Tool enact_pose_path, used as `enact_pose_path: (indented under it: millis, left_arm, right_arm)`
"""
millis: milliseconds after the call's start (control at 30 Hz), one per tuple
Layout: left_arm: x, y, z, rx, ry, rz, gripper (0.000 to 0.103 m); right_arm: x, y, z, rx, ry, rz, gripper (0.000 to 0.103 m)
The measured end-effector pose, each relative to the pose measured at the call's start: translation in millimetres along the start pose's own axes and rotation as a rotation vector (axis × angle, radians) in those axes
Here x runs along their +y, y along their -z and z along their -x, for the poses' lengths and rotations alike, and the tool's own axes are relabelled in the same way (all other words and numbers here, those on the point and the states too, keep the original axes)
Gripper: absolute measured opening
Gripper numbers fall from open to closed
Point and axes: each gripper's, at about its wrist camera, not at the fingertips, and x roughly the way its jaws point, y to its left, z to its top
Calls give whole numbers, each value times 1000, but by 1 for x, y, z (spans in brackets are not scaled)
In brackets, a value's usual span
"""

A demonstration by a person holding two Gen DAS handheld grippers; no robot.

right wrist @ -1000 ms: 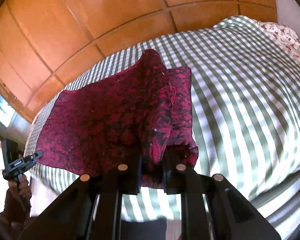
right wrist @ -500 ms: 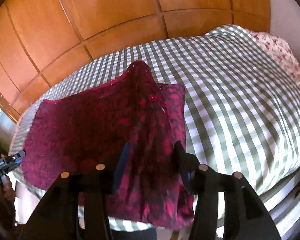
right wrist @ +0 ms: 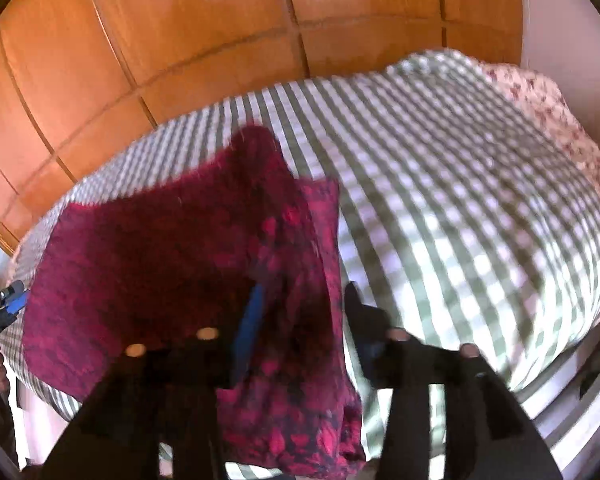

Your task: Fold small clothes

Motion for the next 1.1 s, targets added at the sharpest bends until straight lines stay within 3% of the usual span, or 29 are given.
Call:
enact_pose_path:
  millis: [133,300,367,400,433,467,567,667,700,833,867,933,1100]
  left_arm:
    - [-4,-32,-18,-1,-2,6,55]
    - [-9,-64,-55,47,16,51,54]
    - [-14,-70,-67,59,8,39,38]
    - [-17,-71,-72,62,-17,26,17]
    - [-19,-72,-76,58,-49,11,10]
    - [-20,-71,-76,35,-86,3,10]
    - [-15,-66,-76,-16,-180,-6,9]
    - [0,-62,-102,18,-336,-31,7]
    - [5,-59,-108,36,-345,-26,7]
    - [0,-60,-113,51,-387,-45,7]
    - [-7,-60,-108,42,-405,-72,9]
    - [-16,-60,-100,14,-415,-86,16]
    - [-47,-37,-59,-80,-405,-166,19]
  right_arm:
    - [17,-29,-10,-30,-8,26,64]
    - [25,-65,-54,14,-12,-5,64]
    - [29,-78,-77,48,3,-13,62]
    - [29,-80,-84,66,2,-13,59]
    - [28,-83,-96,92,-7,-11,38]
    - [31,-85,-105,122,-13,2,19]
    - [45,-88,-105,74,34,90,16]
    - [44,-89,-124,65,98,89,16]
    - [44,-88,-131,76,106,86,16]
    - [44,-85,-145,94,149,91,26]
    - [41,-86,-141,86,150,83,39]
    - [37,-88,-132,61,149,61,51]
    - [51,-81,-88,-44,128,68,61]
